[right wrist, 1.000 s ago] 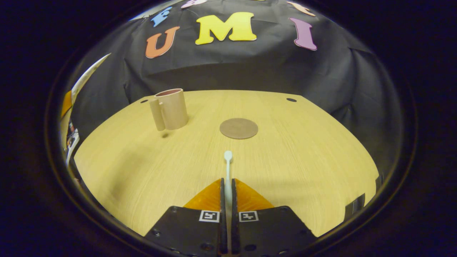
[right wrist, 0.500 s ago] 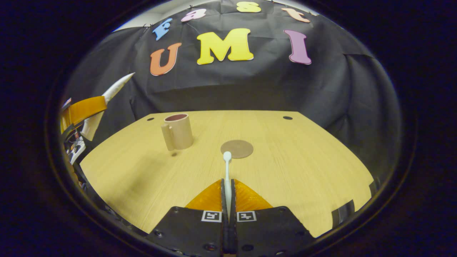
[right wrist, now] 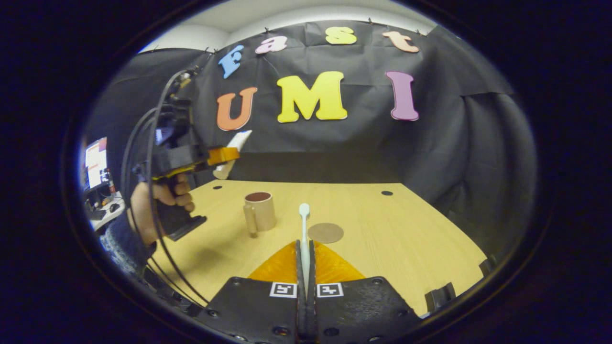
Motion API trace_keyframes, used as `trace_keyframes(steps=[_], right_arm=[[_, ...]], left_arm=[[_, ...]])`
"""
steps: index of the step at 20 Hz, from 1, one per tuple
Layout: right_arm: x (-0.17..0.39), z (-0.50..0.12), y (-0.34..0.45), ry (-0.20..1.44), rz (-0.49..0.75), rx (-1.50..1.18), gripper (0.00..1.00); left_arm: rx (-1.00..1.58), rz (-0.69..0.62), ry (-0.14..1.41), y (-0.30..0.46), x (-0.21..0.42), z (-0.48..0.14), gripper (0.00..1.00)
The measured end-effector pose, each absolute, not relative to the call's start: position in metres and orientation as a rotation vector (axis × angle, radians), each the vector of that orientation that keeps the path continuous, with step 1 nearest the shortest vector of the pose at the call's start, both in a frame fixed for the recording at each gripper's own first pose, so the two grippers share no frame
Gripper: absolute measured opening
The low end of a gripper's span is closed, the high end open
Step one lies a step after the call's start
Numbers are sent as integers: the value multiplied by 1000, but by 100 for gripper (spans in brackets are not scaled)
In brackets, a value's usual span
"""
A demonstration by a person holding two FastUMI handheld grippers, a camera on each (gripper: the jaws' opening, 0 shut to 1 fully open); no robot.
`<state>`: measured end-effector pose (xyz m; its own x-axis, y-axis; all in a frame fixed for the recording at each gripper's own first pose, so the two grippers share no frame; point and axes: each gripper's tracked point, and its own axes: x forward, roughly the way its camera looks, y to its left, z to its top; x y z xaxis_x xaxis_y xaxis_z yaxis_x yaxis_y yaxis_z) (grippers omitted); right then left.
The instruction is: Put the toothbrush and toothpaste on the desktop into the cup, then pick up the cup and place it on the coaster on the desktop.
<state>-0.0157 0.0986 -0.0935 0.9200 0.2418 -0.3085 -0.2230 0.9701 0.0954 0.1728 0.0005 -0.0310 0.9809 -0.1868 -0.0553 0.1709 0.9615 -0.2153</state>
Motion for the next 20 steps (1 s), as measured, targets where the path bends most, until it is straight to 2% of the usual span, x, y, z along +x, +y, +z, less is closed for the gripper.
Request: trace_keyframes(steps=[4, 9, 20], right_arm=[[-23, -80, 92, 278, 227, 76, 0], [-24, -82, 88, 279, 233, 105, 0], [-21, -87, 84, 278, 222, 96, 0]], left_arm=[[-243, -241, 126, -17, 191, -52, 41], [-243, -217, 114, -7, 193, -55, 42], [-187, -249, 112, -24, 191, -58, 45]])
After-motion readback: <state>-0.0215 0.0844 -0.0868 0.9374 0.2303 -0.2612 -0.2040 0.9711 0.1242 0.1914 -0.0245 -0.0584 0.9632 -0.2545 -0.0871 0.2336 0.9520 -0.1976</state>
